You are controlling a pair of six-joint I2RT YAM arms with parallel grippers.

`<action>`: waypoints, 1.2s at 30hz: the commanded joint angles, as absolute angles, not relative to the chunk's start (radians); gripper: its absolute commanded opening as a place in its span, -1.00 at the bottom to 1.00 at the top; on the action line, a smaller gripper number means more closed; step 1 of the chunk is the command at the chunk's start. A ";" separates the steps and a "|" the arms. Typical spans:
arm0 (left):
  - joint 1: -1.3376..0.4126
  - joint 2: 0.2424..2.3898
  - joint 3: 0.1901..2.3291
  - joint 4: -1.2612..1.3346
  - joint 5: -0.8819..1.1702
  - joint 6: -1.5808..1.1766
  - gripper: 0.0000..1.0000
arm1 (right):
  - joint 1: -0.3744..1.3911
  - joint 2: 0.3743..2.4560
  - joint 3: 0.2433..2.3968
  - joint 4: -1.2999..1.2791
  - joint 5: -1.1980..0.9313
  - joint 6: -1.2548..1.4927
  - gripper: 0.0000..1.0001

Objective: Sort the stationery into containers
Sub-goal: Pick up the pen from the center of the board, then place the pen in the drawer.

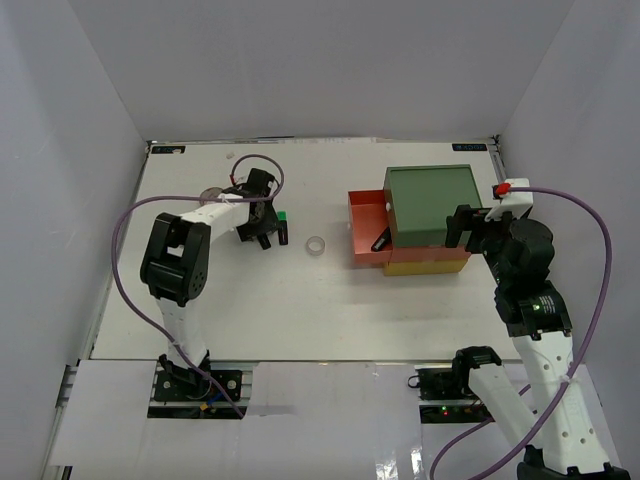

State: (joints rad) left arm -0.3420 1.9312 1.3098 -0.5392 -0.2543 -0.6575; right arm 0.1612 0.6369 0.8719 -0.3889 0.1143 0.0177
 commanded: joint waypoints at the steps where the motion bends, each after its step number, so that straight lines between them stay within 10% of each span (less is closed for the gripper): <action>1: -0.334 1.937 1.356 -0.564 -0.302 -0.650 0.41 | 0.172 0.624 0.868 -0.336 0.138 0.005 0.80; 19: -0.339 1.744 1.354 -0.569 -0.079 -0.633 -0.52 | 0.181 0.624 0.862 -0.330 0.141 0.005 0.80; 36: -0.713 1.827 1.632 -0.396 0.195 -0.827 -0.15 | 0.183 0.612 0.859 -0.333 0.152 0.005 0.81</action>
State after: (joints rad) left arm -0.7010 1.7924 1.5810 -0.4053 0.1658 -0.7849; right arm 0.1783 0.6270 0.8673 -0.3859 0.1314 0.0177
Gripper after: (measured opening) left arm 0.413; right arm 0.903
